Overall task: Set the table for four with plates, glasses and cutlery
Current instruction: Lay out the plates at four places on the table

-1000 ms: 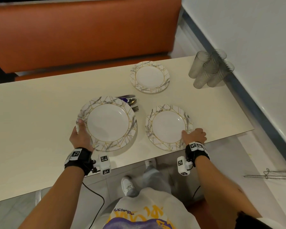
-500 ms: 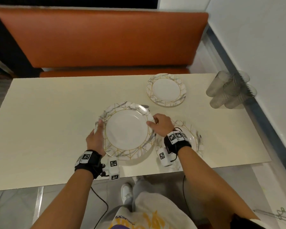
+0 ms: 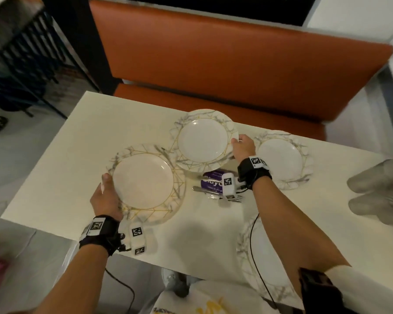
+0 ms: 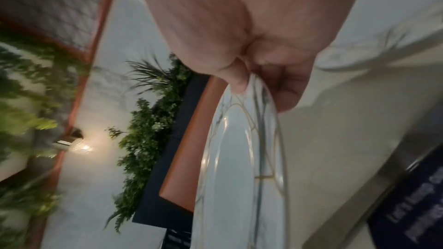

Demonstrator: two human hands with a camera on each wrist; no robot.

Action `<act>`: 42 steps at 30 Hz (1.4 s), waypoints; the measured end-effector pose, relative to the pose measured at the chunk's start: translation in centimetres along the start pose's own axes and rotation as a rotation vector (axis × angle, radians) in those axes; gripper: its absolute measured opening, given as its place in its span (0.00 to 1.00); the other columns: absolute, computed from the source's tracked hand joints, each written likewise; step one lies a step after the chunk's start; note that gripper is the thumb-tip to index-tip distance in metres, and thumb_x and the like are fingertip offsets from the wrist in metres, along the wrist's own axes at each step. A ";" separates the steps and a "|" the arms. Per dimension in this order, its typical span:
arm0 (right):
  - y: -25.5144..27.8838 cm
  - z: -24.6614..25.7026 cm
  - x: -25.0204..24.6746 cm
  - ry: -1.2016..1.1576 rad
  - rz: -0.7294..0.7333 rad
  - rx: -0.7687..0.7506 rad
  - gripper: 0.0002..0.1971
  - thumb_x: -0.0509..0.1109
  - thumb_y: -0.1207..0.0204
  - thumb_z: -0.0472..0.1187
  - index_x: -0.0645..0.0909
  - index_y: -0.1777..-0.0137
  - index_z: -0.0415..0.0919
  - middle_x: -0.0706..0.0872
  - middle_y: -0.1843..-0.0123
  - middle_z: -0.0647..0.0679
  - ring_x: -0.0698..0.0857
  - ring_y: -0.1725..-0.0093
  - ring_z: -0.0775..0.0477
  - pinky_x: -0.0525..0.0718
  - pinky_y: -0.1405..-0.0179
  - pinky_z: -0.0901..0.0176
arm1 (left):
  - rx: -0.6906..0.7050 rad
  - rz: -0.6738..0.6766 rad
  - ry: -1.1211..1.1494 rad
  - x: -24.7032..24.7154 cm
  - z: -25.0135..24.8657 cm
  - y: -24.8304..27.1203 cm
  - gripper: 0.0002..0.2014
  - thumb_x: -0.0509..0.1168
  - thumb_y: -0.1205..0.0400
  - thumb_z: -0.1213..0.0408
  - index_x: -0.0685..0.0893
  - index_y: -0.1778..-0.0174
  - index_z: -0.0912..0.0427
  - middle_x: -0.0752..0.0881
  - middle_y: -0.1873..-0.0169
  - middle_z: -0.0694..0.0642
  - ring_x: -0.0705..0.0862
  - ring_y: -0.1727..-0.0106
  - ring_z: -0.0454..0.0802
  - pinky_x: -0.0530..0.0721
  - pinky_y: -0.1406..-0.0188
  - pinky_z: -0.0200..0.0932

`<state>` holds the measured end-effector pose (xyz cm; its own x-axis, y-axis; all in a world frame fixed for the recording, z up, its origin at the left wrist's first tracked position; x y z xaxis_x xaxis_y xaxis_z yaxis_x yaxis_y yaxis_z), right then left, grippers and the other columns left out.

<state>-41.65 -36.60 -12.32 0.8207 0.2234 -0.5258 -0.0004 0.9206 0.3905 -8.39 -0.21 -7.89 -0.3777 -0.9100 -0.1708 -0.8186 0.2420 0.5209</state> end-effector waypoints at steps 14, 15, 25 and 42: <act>-7.8 -4.7 12.2 0.015 0.126 0.206 0.19 0.69 0.27 0.48 0.80 0.37 0.43 0.88 0.40 0.45 0.91 0.50 0.37 0.92 0.50 0.39 | -0.006 -0.143 -0.027 -4.0 1.1 -1.4 0.30 0.61 0.12 0.40 0.85 0.26 0.61 0.88 0.37 0.58 0.85 0.37 0.59 0.83 0.39 0.48; -7.8 -4.5 12.4 0.046 0.116 0.200 0.16 0.69 0.30 0.48 0.80 0.43 0.44 0.89 0.41 0.43 0.92 0.51 0.36 0.93 0.52 0.39 | -0.004 -0.138 -0.038 -3.9 1.2 -1.5 0.30 0.60 0.12 0.40 0.85 0.26 0.61 0.88 0.37 0.59 0.85 0.37 0.59 0.83 0.37 0.50; -8.1 -3.2 14.0 0.160 0.083 0.132 0.13 0.75 0.35 0.45 0.77 0.55 0.44 0.91 0.50 0.37 0.93 0.63 0.35 0.93 0.71 0.40 | -0.053 -0.097 0.019 -2.8 1.5 -1.7 0.29 0.62 0.13 0.38 0.84 0.24 0.56 0.89 0.34 0.57 0.87 0.34 0.60 0.85 0.29 0.58; 8.7 3.1 11.9 0.095 0.335 -0.243 0.09 0.67 0.15 0.44 0.81 0.37 0.46 0.87 0.46 0.54 0.89 0.57 0.54 0.83 0.69 0.68 | -0.092 0.085 -0.057 0.0 2.7 -1.4 0.26 0.62 0.11 0.41 0.85 0.26 0.55 0.88 0.36 0.55 0.86 0.35 0.58 0.84 0.34 0.51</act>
<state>-30.14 -26.89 -12.82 0.6959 0.5412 -0.4721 -0.4023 0.8383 0.3679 -8.36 0.39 -10.83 -0.4697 -0.8666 -0.1686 -0.7408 0.2830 0.6093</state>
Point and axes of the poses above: each hand's wrist, its own y-axis away from the middle knuckle, its own x-axis out of the palm, z = x × y, the point moved 10 cm from there along -y, towards the middle knuckle
